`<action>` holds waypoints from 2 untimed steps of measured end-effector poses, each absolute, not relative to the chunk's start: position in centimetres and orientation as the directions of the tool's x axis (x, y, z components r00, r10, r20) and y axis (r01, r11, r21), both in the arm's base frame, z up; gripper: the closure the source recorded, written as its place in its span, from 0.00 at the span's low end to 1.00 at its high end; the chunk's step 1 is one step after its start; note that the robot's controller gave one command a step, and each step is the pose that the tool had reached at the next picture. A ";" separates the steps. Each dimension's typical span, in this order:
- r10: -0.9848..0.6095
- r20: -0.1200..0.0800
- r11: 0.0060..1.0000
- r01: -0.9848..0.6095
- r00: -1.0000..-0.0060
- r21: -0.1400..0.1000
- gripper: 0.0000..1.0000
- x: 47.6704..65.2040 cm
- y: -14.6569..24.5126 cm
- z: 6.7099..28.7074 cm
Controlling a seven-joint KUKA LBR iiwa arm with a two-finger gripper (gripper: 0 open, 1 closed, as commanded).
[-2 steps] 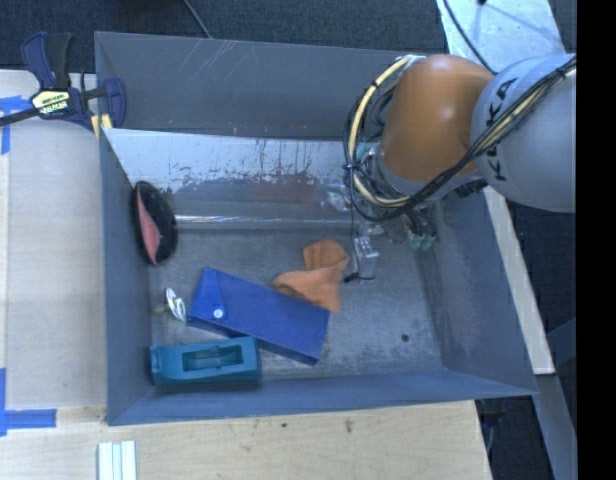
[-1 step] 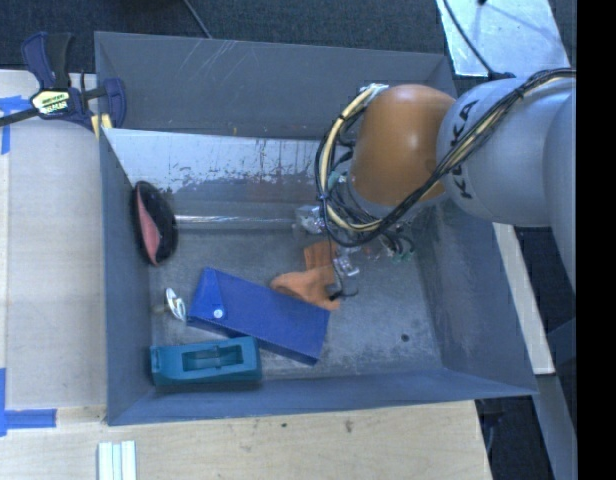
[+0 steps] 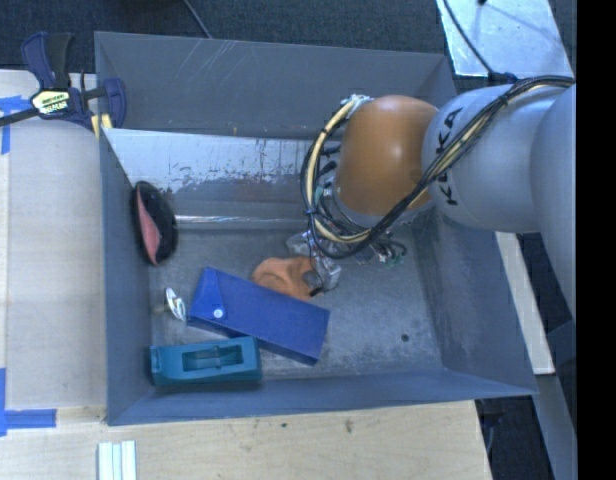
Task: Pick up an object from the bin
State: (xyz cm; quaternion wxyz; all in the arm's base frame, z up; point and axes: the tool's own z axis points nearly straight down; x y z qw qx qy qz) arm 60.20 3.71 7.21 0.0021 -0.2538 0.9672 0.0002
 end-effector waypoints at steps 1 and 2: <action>-0.491 -0.004 0.871 -0.491 -0.871 -0.001 1.00 60.2 3.7 7.2; -0.521 -0.004 0.854 -0.521 -0.854 -0.001 1.00 61.3 5.2 20.8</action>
Offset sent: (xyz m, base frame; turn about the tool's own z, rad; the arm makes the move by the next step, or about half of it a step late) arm 0.0099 0.0158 0.1351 -0.0388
